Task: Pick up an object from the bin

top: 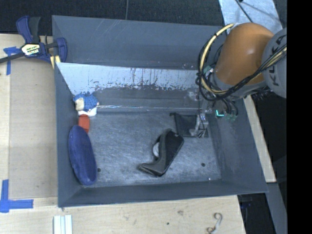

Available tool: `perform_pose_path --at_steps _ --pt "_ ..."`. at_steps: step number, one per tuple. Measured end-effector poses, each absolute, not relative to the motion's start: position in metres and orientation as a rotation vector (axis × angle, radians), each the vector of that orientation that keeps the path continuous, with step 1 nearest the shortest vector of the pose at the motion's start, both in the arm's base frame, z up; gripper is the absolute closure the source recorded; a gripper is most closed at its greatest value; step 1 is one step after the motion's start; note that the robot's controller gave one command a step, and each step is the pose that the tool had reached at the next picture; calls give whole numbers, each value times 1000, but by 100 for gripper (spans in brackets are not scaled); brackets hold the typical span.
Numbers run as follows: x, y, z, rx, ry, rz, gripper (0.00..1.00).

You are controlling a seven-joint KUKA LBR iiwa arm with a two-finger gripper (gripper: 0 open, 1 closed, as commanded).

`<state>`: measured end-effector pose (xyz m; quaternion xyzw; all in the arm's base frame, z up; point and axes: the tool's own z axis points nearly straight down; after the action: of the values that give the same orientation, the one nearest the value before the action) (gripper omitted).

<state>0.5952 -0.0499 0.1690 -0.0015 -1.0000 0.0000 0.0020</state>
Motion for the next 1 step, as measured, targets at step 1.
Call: perform_pose_path --at_steps 1 --pt "602 -61 68 122 -3138 0 0"
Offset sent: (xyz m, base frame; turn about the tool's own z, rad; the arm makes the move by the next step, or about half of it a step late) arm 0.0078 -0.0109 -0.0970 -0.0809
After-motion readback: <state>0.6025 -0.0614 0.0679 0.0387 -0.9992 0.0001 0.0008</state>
